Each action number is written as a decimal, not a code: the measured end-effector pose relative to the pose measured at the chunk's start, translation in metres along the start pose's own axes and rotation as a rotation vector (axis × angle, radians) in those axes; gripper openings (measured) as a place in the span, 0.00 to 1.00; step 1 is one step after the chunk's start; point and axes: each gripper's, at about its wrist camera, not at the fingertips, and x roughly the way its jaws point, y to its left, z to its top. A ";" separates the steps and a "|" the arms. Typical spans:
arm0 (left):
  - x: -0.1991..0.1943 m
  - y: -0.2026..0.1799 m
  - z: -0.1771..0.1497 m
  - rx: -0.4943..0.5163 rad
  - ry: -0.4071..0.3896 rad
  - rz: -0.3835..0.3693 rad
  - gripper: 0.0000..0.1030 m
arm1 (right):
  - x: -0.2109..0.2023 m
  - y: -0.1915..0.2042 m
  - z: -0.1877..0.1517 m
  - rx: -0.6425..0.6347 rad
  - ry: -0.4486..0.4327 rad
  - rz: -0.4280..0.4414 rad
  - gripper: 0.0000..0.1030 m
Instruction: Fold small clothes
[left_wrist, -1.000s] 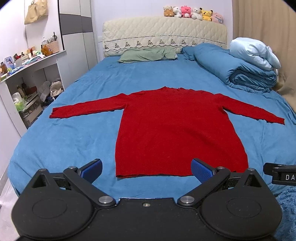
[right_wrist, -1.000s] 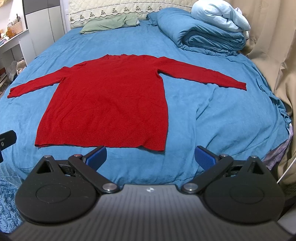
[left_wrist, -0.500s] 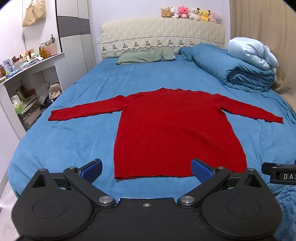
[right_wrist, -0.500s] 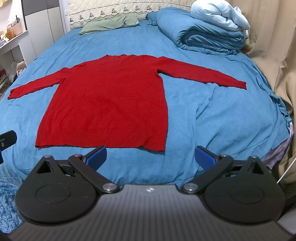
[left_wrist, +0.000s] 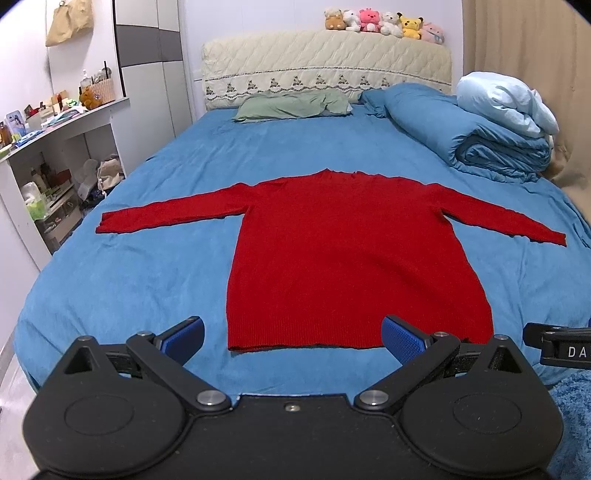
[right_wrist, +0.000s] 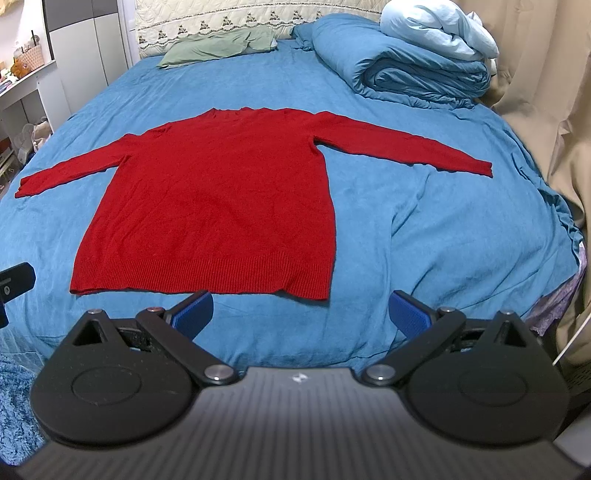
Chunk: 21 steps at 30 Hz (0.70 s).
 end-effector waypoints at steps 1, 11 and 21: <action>0.000 0.000 -0.001 -0.001 0.000 0.000 1.00 | 0.000 0.000 0.000 0.000 0.000 0.000 1.00; 0.000 0.001 -0.002 -0.003 0.002 -0.003 1.00 | 0.000 0.000 0.000 0.001 0.001 0.000 1.00; -0.002 0.002 -0.003 -0.009 -0.001 -0.003 1.00 | 0.001 0.002 -0.002 -0.001 -0.001 -0.004 1.00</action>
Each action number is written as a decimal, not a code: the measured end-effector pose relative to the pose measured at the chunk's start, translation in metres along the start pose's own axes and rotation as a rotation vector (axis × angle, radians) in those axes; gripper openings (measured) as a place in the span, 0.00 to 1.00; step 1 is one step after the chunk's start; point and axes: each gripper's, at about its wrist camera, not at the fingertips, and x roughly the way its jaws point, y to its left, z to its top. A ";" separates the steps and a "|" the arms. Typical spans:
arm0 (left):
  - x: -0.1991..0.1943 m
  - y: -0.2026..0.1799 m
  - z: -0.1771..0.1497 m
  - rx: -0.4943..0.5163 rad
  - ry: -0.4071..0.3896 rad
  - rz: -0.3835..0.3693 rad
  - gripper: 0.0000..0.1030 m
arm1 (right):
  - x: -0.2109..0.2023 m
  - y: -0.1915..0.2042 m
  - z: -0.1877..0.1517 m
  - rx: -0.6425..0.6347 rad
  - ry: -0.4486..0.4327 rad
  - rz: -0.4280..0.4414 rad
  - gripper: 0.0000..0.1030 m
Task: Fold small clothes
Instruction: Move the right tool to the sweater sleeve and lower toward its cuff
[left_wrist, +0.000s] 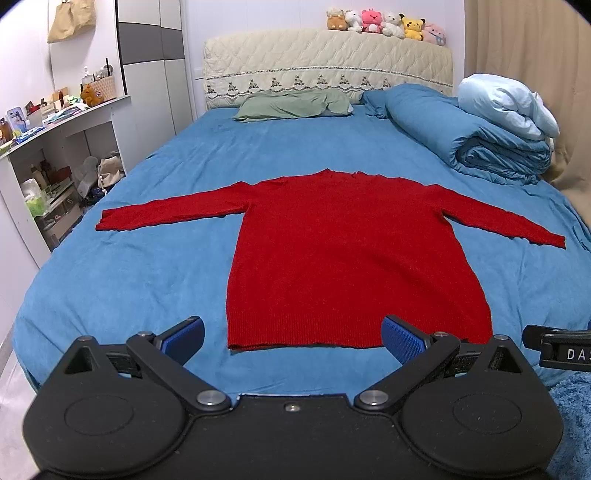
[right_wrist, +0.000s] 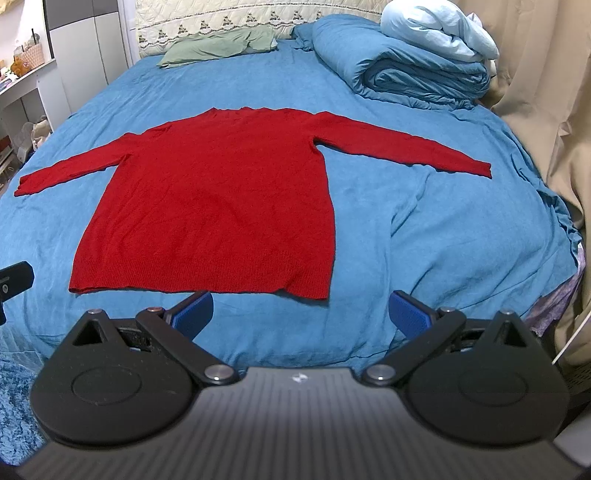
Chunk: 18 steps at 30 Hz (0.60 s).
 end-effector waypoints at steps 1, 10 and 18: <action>0.000 0.000 0.000 -0.001 0.000 -0.001 1.00 | 0.000 0.000 0.000 0.000 0.000 0.000 1.00; -0.001 0.000 -0.001 -0.006 0.001 0.000 1.00 | -0.001 -0.001 0.001 -0.003 -0.008 0.000 1.00; 0.003 -0.002 0.026 -0.016 -0.011 -0.023 1.00 | 0.000 -0.014 0.024 0.012 -0.031 0.004 1.00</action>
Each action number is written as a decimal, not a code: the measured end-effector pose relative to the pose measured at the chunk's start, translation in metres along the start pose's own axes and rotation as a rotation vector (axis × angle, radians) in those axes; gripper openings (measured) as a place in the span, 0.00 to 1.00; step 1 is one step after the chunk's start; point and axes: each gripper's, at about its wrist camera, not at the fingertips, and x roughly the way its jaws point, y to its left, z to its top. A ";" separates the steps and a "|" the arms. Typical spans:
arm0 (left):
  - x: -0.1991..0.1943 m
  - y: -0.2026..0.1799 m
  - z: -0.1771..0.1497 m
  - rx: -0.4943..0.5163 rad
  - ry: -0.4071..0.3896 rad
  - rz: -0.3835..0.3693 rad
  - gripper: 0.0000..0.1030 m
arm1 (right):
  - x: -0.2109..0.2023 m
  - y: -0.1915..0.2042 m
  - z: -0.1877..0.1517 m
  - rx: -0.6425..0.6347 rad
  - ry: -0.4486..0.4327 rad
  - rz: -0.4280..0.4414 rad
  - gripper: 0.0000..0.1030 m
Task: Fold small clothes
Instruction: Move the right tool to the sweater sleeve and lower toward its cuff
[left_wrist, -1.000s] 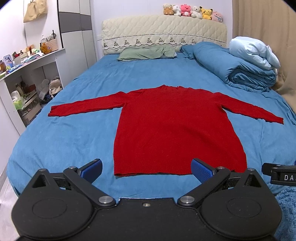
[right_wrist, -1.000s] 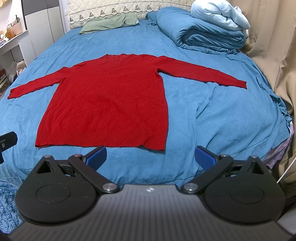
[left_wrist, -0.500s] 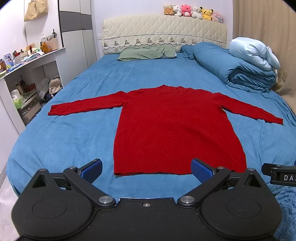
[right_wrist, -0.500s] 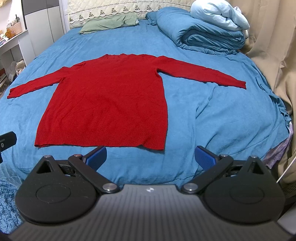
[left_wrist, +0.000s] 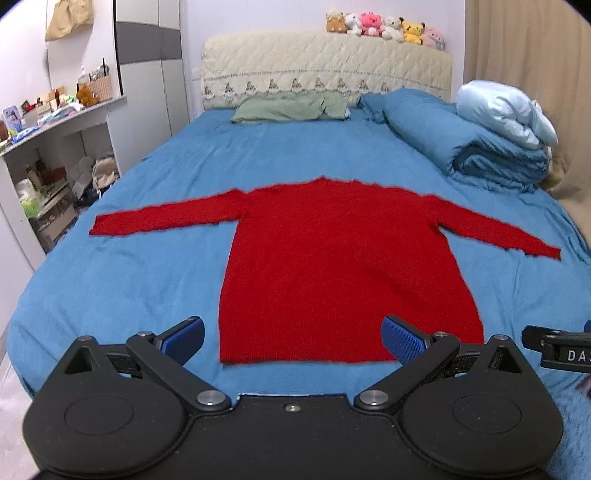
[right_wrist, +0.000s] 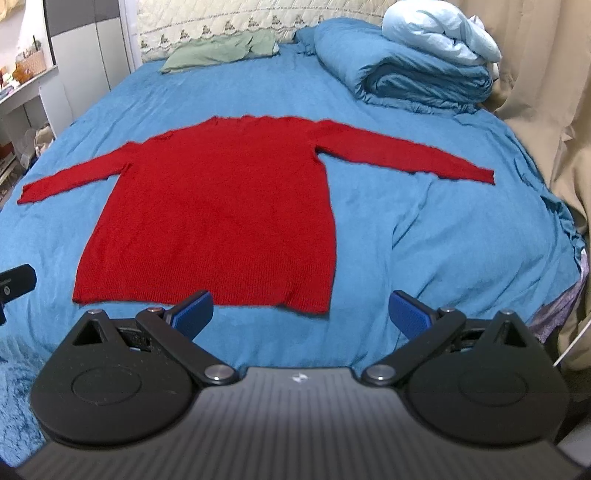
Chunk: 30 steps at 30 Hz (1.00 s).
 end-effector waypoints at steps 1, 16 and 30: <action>0.002 -0.001 0.008 -0.002 -0.011 -0.006 1.00 | 0.001 -0.004 0.006 0.004 -0.009 -0.010 1.00; 0.154 -0.045 0.118 -0.035 0.037 -0.127 1.00 | 0.103 -0.118 0.119 0.214 -0.161 -0.142 1.00; 0.369 -0.129 0.167 0.046 0.224 -0.148 1.00 | 0.313 -0.232 0.161 0.483 -0.028 -0.280 1.00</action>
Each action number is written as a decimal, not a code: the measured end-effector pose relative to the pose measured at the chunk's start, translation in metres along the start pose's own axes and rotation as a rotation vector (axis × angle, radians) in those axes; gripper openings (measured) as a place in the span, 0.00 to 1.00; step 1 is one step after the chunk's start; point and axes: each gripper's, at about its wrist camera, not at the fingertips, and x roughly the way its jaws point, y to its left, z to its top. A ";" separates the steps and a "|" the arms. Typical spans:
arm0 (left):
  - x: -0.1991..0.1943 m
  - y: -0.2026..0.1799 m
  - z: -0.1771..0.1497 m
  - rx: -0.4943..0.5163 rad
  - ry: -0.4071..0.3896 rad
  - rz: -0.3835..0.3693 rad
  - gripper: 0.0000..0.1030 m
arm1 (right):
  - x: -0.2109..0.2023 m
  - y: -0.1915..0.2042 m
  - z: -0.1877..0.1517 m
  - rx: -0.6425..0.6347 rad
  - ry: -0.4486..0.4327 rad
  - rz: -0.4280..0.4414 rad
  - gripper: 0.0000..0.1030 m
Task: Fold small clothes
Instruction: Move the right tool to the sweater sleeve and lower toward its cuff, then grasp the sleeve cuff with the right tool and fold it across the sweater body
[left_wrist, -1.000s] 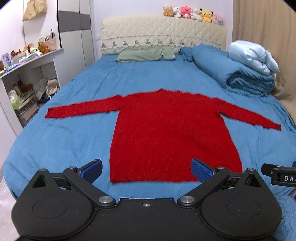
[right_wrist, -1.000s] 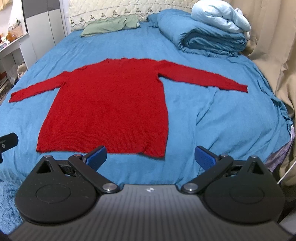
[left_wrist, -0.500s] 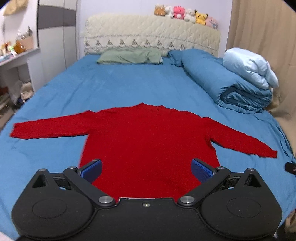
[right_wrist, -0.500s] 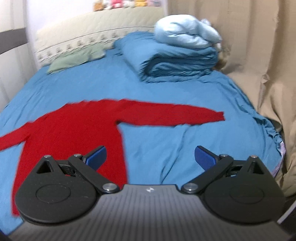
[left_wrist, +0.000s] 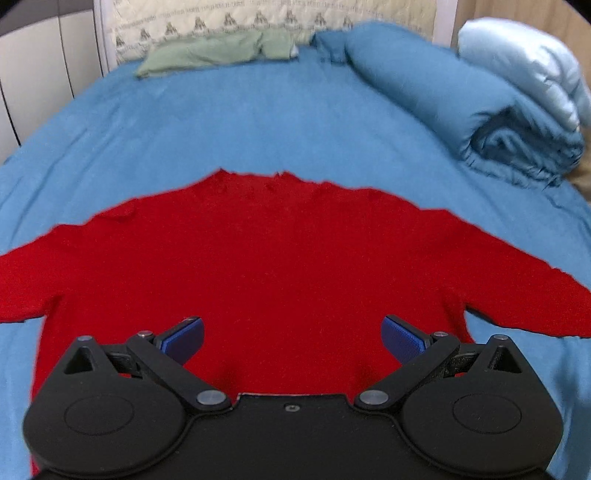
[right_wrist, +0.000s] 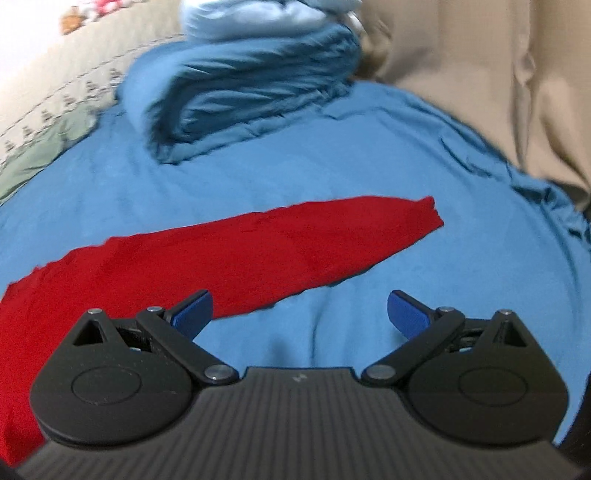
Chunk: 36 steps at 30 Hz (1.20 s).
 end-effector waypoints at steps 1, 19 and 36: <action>0.006 -0.001 0.002 -0.003 0.019 0.002 1.00 | 0.011 -0.004 0.003 0.021 0.014 -0.004 1.00; 0.081 -0.027 0.031 0.024 0.111 0.057 1.00 | 0.099 -0.055 0.014 0.308 -0.064 -0.091 0.61; 0.065 0.022 0.068 0.022 0.125 -0.007 0.94 | 0.019 0.144 0.087 0.017 -0.169 0.404 0.19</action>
